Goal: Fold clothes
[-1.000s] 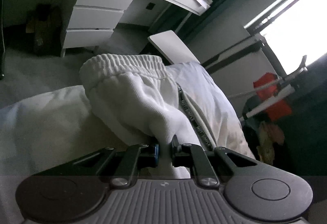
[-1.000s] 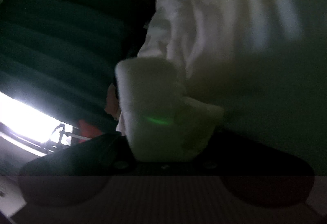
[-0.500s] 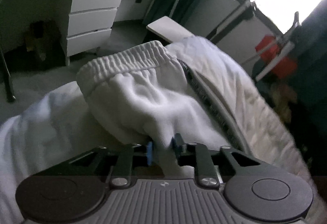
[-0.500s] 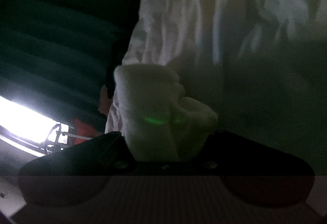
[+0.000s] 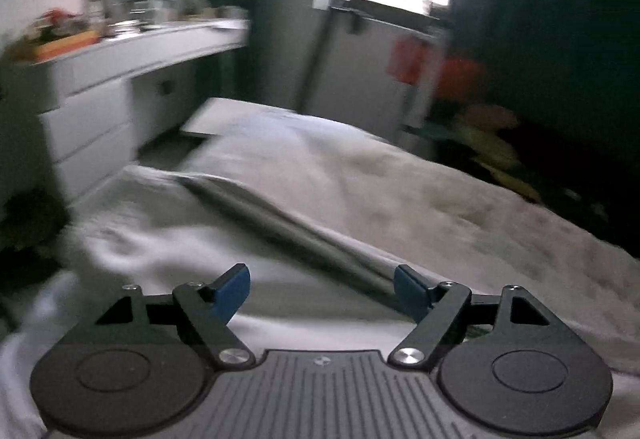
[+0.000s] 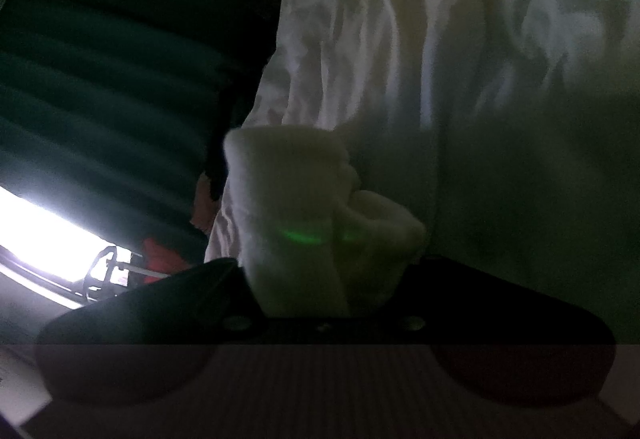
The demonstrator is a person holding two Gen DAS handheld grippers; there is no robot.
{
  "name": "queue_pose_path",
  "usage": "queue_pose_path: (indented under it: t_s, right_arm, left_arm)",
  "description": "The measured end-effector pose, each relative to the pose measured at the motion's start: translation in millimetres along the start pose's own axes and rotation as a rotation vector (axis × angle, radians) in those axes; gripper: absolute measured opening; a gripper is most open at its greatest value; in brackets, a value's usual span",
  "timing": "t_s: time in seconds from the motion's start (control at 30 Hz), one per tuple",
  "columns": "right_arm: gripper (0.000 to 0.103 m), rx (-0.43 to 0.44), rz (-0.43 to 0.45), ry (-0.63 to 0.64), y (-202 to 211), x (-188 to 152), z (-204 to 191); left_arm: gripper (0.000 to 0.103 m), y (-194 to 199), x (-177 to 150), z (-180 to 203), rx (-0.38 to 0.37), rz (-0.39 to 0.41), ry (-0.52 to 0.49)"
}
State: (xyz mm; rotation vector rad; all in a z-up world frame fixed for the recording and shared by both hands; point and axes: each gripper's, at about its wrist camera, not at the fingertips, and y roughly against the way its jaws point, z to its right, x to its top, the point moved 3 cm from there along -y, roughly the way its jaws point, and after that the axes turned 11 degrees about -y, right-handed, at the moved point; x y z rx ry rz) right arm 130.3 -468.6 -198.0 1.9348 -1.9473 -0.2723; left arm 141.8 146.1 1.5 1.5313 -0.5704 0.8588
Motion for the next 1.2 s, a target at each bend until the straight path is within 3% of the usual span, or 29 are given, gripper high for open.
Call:
queue_pose_path:
  t_s: [0.1,0.2,0.4,0.53,0.63,0.77,0.87,1.1,1.2]
  right_arm:
    - [0.011,-0.002,0.011,0.02,2.6,-1.8,-3.1]
    - [0.011,-0.008,0.022,0.04,0.9,0.4,-6.7]
    - [0.011,-0.011,0.033,0.108,4.8,-0.2,-16.2]
    - [0.011,-0.003,0.108,0.303,16.2,-22.9,-49.0]
    - [0.011,0.002,0.171,0.463,25.3,-42.1,-76.0]
    - [0.011,0.009,0.254,0.676,37.5,-67.8,-112.3]
    - [0.011,0.039,0.319,0.85,48.7,-101.0,-143.4]
    - [0.011,0.193,0.353,1.313,66.7,-246.3,-177.9]
    - [0.011,0.238,0.267,1.508,59.8,-317.8,-161.6]
  left_arm:
    - [0.081,-14.1,-20.1,58.7,-0.095,-0.021,-0.045]
    - [0.081,-30.9,-46.9,101.1,-0.142,-0.053,-0.097]
    - [0.081,-69.5,-88.4,130.0,-0.082,-0.098,-0.269]
    - [0.084,-80.0,-97.3,138.4,-0.038,-0.099,-0.414]
    - [0.085,-82.6,-102.3,141.3,-0.033,-0.095,-0.449]
    - [0.087,-74.9,-91.4,130.4,-0.105,-0.079,-0.36]
    - [0.087,-60.4,-74.5,118.0,-0.098,-0.048,-0.304]
    - [0.096,-9.9,-56.6,65.9,-0.071,0.086,-0.173]
    - [0.096,-2.5,-63.3,40.0,-0.079,0.083,-0.069]
